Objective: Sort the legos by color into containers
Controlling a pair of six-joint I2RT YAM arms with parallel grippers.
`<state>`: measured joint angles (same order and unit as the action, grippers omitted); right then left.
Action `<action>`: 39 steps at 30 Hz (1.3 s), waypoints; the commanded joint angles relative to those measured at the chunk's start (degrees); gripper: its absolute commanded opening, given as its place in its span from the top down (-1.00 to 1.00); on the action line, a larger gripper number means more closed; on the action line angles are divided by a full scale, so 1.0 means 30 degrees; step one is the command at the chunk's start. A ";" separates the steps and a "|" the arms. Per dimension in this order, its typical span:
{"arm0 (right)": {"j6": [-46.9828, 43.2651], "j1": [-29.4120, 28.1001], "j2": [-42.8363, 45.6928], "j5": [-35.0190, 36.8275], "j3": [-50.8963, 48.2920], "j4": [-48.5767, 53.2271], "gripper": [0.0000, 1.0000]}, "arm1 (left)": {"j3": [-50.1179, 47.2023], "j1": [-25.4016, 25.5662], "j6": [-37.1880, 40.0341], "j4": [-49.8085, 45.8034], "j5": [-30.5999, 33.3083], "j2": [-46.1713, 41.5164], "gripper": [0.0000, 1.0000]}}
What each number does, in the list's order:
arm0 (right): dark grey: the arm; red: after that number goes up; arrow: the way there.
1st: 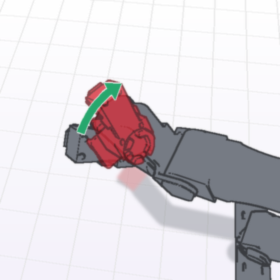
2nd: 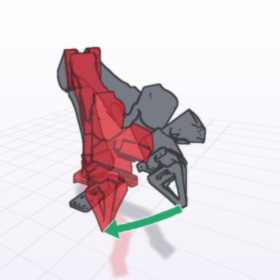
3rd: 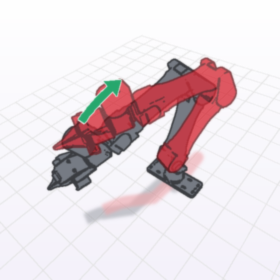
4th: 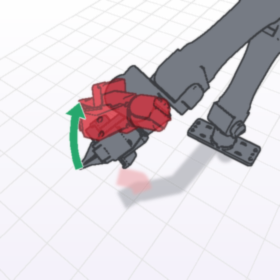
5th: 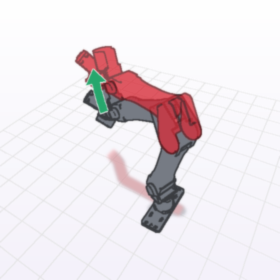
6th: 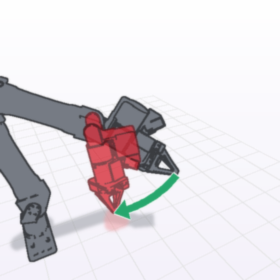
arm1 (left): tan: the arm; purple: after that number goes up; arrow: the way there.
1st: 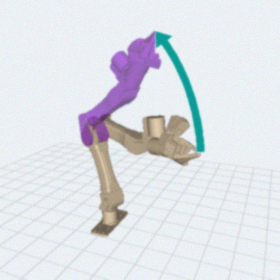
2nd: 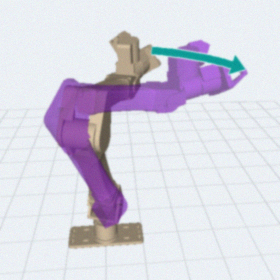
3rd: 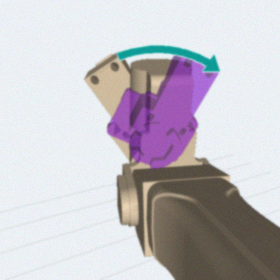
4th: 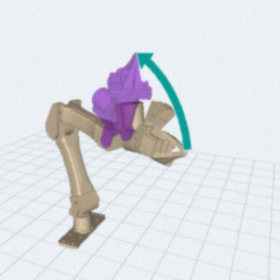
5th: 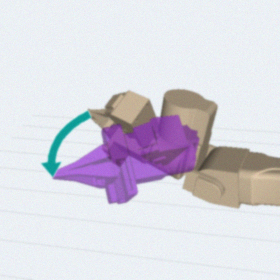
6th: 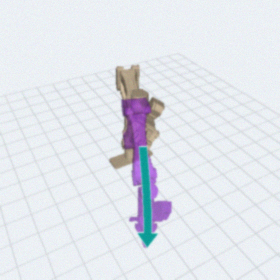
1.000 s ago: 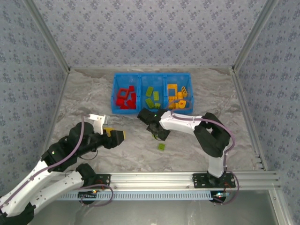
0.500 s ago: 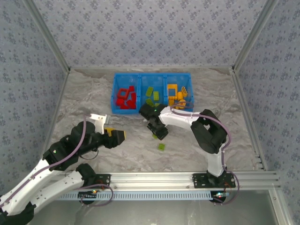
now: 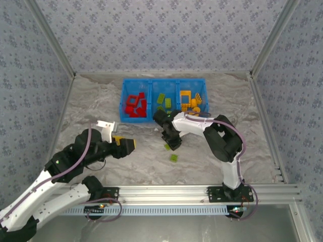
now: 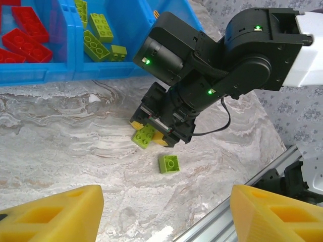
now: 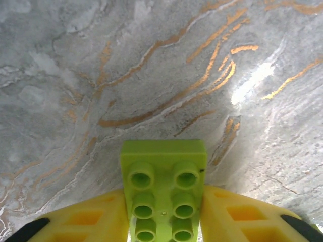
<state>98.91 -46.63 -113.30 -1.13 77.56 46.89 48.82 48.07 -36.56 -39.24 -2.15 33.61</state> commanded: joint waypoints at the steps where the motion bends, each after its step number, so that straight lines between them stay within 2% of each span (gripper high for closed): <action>1: 0.0883 -0.0029 -0.1024 -0.0227 -0.0246 -0.0363 0.28 | 0.0464 0.0097 0.0061 -0.0014 -0.0426 0.0034 -0.36; 4: 0.0924 -0.0064 -0.0841 0.0035 -0.0277 -0.0374 0.37 | 0.0361 0.0111 -0.0057 0.0015 -0.0408 0.0001 -0.36; 9: 0.1207 -0.0621 0.0902 0.2306 -0.0294 0.0648 0.44 | 0.0362 0.0094 -0.0069 0.0015 -0.0353 0.0132 -0.36; 13: 0.0311 -0.1587 0.3045 0.5921 0.0679 0.2535 0.44 | 0.0019 0.0089 -0.0246 0.0816 -0.0399 0.0708 -0.38; 16: -0.1448 -0.2006 0.3633 0.8289 0.1973 0.3335 0.44 | -0.0018 0.0082 -0.0451 0.1750 -0.0301 0.1594 -0.38; 20: -0.4134 -0.2036 0.2960 1.0213 0.3909 0.4215 0.44 | 0.0640 0.0074 -0.0610 0.2633 0.0845 0.2606 -0.37; 23: -0.7300 -0.1776 0.2288 1.1257 0.4879 0.3118 0.46 | 0.1444 0.0051 -0.0442 0.2804 0.1521 0.3326 -0.38; 29: -1.2816 -0.0496 0.0033 1.1946 0.7589 0.2144 0.49 | 0.2292 0.0032 -0.0394 0.3226 0.1469 0.4577 -0.37; 39: -1.6561 0.1488 -0.4656 1.1746 1.3027 0.2719 0.49 | 0.2272 0.0037 -0.0830 0.4177 0.1512 0.5166 -0.37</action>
<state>54.06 -42.98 -124.84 32.64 112.88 52.97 53.91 48.05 -38.65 -29.15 1.39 48.84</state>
